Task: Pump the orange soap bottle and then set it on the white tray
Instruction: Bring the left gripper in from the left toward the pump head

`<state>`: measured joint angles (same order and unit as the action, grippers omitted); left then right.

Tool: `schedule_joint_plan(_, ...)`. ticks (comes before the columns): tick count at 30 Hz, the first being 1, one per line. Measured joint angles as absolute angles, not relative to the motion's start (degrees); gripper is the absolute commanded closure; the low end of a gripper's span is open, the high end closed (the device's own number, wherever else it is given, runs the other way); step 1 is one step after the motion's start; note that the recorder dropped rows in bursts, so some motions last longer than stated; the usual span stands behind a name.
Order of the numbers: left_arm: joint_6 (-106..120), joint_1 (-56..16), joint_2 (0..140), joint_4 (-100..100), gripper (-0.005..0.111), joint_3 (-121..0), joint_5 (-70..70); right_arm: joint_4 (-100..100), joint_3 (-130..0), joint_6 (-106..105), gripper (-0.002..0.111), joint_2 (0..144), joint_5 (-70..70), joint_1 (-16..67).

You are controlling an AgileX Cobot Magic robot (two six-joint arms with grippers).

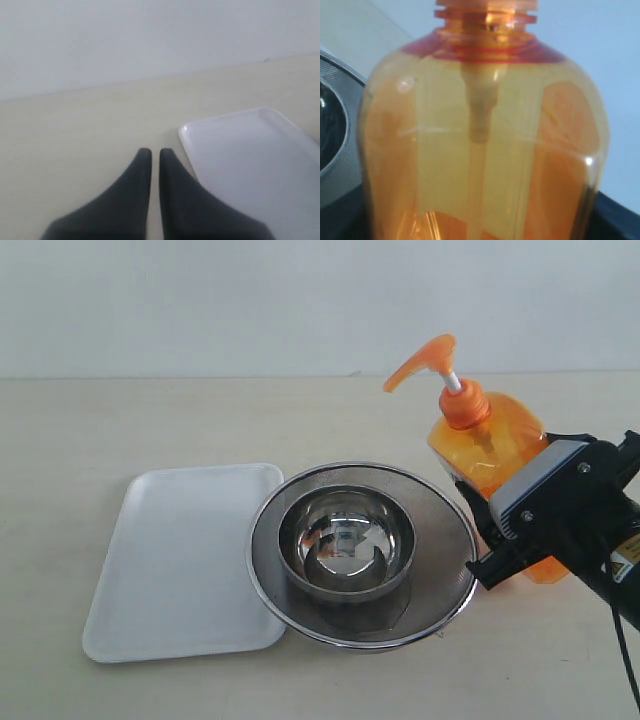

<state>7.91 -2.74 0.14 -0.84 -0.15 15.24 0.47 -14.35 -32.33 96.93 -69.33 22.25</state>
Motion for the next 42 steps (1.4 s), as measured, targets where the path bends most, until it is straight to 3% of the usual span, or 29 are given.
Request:
schedule_joint_plan(10, 6.7, -2.7, 0.1, -2.6, 0.102, -0.1, -2.6, 0.5, -14.3, -32.4, 0.108, 97.0, -69.3, 22.3)
schedule_joint_plan(20, -29.2, -2.9, 1.6, 0.3, 0.102, -0.4, -8.0, 0.5, -14.3, -32.5, 0.108, 97.0, -69.3, 22.3)
schedule_joint_plan(24, -44.6, -5.8, 9.3, 14.5, 0.102, -1.5, -9.8, 0.5, -14.3, -33.0, 0.108, 97.1, -69.3, 22.3)
schedule_joint_plan(34, -71.6, -8.7, 40.4, 55.9, 0.102, -12.5, -34.2, 0.5, -14.3, -33.8, 0.108, 97.2, -69.3, 22.3)
schedule_joint_plan(42, -73.3, -8.7, 57.8, 65.3, 0.102, -21.8, -47.1, 0.5, -14.3, -33.8, 0.108, 97.2, -69.3, 22.3)
